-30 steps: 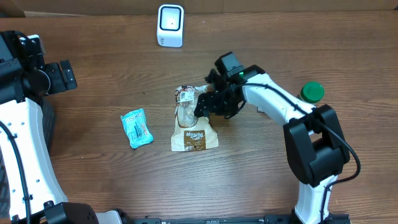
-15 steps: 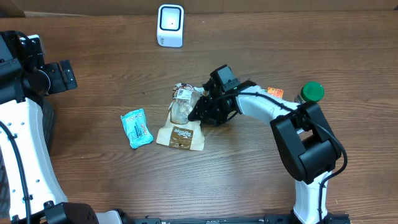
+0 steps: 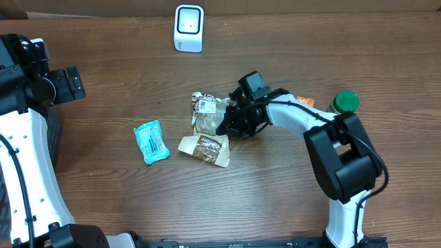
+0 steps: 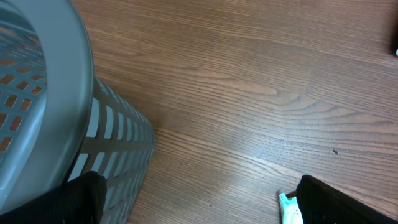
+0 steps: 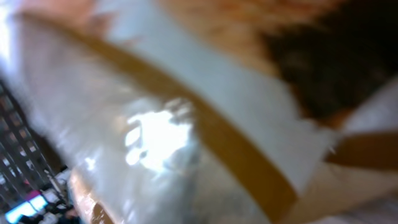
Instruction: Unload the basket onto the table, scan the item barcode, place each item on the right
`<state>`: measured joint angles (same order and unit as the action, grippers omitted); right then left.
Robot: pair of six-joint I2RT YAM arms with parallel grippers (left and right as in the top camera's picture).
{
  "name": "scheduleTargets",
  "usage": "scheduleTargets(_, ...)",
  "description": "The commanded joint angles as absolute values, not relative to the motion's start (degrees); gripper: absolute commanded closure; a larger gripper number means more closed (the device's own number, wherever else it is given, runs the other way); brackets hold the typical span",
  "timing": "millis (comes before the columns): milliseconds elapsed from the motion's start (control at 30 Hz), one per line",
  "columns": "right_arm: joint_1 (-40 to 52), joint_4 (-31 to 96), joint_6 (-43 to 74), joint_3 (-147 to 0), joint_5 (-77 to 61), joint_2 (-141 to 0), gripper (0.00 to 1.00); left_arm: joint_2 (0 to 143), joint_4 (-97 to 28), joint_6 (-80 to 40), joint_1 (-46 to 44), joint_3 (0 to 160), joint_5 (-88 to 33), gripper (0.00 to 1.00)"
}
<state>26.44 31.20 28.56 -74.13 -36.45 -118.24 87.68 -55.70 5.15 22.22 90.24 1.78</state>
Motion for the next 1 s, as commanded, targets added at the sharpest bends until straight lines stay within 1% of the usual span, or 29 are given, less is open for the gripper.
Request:
scheduleTargets(0, 26.30, 31.62, 18.26, -76.31, -36.10, -109.49, 0.96, 87.74, -55.64, 6.66, 22.11, 90.08, 1.89, 0.00)
scheduleTargets(167, 26.35, 32.97, 15.33, -76.60, -36.32, -99.44, 0.96, 87.74, -55.64, 6.66, 22.11, 90.08, 1.89, 0.01)
scheduleTargets(300, 26.41, 36.18, 10.66, -76.60, -37.41, -91.53, 0.96, 87.74, -55.66, 6.66, 22.11, 90.08, 1.89, 0.00)
scheduleTargets(500, 26.41, 40.01, 8.86, -76.60, -37.15, -85.27, 0.96, 87.74, -55.64, 6.66, 22.11, 90.08, 1.89, 0.00)
scheduleTargets(567, 26.39, 40.10, 9.43, -76.62, -36.10, -84.82, 0.96, 87.74, -55.64, 6.66, 22.11, 90.08, 1.89, 0.00)
scheduleTargets(633, 26.39, 41.39, 12.82, -77.60, -32.23, -84.95, 0.96, 87.74, -55.64, 6.66, 22.11, 90.08, 1.89, 0.00)
scheduleTargets(767, 26.41, 47.66, 13.45, -83.83, -26.83, -86.61, 0.96, 87.74, -55.64, 6.66, 22.11, 90.08, 1.89, 0.00)
scheduleTargets(967, 27.64, 61.08, 8.43, -107.02, -15.75, -98.08, 0.96, 87.74, -55.64, 6.66, 22.11, 90.08, 1.89, 0.00)
